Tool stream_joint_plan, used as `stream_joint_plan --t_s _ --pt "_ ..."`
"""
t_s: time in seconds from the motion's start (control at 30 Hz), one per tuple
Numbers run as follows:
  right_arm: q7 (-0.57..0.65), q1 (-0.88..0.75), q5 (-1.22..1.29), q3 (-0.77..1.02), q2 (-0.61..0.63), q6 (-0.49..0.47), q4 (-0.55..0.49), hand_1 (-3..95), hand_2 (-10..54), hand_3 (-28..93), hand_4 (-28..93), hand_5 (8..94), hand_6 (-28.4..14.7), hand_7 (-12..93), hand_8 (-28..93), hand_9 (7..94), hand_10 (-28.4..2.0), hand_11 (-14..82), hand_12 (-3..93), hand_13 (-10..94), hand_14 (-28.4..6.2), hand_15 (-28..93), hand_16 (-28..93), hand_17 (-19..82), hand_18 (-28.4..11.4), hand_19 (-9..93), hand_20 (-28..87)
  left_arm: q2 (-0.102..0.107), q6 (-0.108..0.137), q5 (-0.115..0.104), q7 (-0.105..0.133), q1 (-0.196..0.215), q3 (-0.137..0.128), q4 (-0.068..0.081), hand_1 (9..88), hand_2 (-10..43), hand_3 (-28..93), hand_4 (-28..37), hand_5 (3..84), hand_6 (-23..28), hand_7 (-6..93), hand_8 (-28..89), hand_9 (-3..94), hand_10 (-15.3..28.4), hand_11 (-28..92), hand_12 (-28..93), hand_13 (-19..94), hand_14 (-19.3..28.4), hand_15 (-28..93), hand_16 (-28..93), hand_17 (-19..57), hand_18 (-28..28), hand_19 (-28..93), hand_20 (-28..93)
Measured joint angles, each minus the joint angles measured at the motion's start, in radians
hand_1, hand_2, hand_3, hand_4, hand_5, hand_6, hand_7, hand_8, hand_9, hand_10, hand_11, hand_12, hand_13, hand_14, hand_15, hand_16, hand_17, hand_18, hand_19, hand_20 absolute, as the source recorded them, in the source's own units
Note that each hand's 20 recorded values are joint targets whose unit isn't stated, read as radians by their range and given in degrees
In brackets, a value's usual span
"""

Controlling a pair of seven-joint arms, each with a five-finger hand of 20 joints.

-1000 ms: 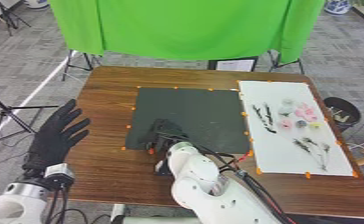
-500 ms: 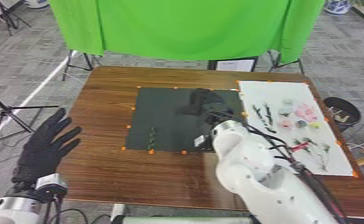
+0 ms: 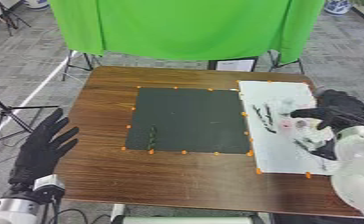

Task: Arrange flowers

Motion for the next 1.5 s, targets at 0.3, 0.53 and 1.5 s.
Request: stream_joint_plan --t_s 0.3,0.53,1.5 --pt "0.11 -0.188 0.223 0.288 -0.064 -0.287 -0.024 19.6 -9.5 72 -28 48.9 -9.9 35 -11 53.9 -15.9 51.1 36.0 54 -13.0 75 26 26 -22.0 77 44 -0.009 0.0 0.004 0.001 0.01 -0.003 -0.003 25.4 -4.8 69 -24.3 23.0 2.5 18.0 -10 17.8 10.0 15 20 17 14.9 27 2 -12.4 23.0 37 10" --pt "0.08 -0.234 0.069 0.228 -0.064 -0.16 0.016 19.4 -9.5 75 -28 50.5 -8.7 37 -12 56.4 -15.4 51.9 36.3 57 -11.8 75 26 27 -21.9 78 45 -0.01 0.0 0.005 -0.001 0.009 -0.003 -0.002 25.4 -4.7 69 -24.4 23.0 2.4 18.2 -10 17.8 10.0 15 20 17 14.9 27 2 -12.4 23.0 37 10" --pt "0.007 -0.166 -0.039 -0.018 -0.004 0.142 0.218 44.3 -9.5 72 -28 68.0 -0.6 44 8 80.4 -7.9 46.3 43.8 76 -5.8 73 32 37 -20.1 85 45 -0.016 -0.001 0.006 0.001 -0.001 0.009 0.002 24.9 -4.4 69 -24.6 23.0 2.5 18.0 -9 17.7 10.1 15 20 17 14.9 27 3 -12.4 23.0 37 10"
